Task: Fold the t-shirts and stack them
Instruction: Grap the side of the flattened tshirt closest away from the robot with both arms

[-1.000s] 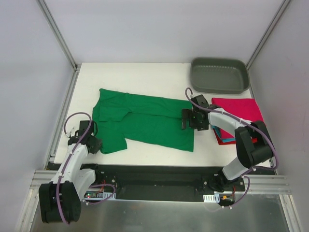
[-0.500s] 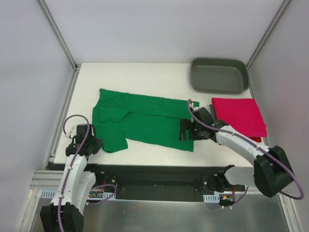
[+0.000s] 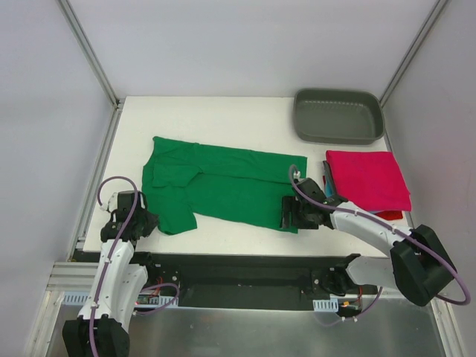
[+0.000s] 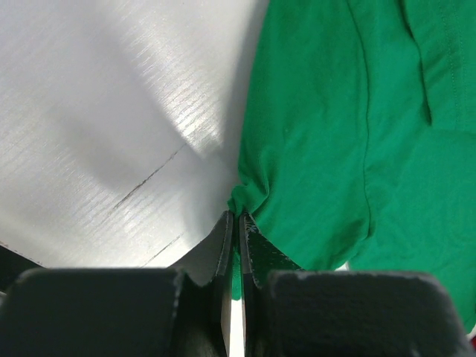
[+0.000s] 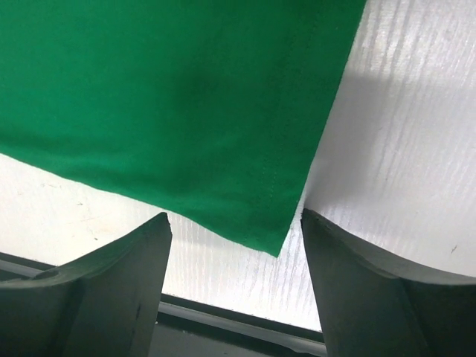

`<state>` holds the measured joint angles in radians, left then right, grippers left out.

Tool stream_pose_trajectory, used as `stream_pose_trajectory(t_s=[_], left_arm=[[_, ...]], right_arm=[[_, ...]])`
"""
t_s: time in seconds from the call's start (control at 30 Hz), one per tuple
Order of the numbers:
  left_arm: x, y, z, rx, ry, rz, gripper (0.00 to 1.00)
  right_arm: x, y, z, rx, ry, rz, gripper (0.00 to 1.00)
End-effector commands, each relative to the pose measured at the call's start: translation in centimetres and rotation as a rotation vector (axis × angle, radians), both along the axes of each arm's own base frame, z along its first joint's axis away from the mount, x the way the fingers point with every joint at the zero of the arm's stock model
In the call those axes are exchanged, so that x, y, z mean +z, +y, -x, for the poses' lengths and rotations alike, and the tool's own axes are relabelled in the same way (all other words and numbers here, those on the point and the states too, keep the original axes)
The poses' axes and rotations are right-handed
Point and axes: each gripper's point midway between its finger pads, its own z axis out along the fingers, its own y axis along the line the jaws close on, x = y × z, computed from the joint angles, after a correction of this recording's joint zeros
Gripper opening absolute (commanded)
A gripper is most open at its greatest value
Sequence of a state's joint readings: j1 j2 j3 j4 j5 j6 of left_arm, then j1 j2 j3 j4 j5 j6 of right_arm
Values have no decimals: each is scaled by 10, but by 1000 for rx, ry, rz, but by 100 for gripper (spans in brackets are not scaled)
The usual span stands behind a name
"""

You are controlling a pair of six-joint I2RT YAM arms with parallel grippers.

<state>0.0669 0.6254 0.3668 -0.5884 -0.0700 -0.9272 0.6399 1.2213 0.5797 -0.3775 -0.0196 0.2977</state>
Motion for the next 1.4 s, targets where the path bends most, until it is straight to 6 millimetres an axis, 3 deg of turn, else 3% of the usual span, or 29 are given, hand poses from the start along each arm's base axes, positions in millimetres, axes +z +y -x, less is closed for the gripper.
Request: stream_pose_trajectory(t_s=[0.0,0.13,0.4,0.7,0.9,1.07,1.17,1.37], left_arm=[[8,0,-4,-4,-27,-2,0],[11,1,-6,-4,-30,-3,0],[15,3,-9,4,-42,-12,0],[16,0,-9,-5,-41,-2,0],[17,-1,-9,-8,-48,2,0],[31,-5,-22,-12,-109,31,0],[41,-10,-32,-28,-144,54,0],[59,-23,-53,-65,-202,128,0]], right_arm=[[-7,-6,13,-54,72,38,72],[-7,-10,20,-56,83,43,71],[-3,-7,28,-27,81,7,58],[-16,-17,18,-62,65,97,50],[-18,-18,17,-69,67,106,30],[-11,-18,10,-70,24,102,19],[-3,-13,1,-52,-8,88,1],[15,-6,-14,-19,-70,75,1]])
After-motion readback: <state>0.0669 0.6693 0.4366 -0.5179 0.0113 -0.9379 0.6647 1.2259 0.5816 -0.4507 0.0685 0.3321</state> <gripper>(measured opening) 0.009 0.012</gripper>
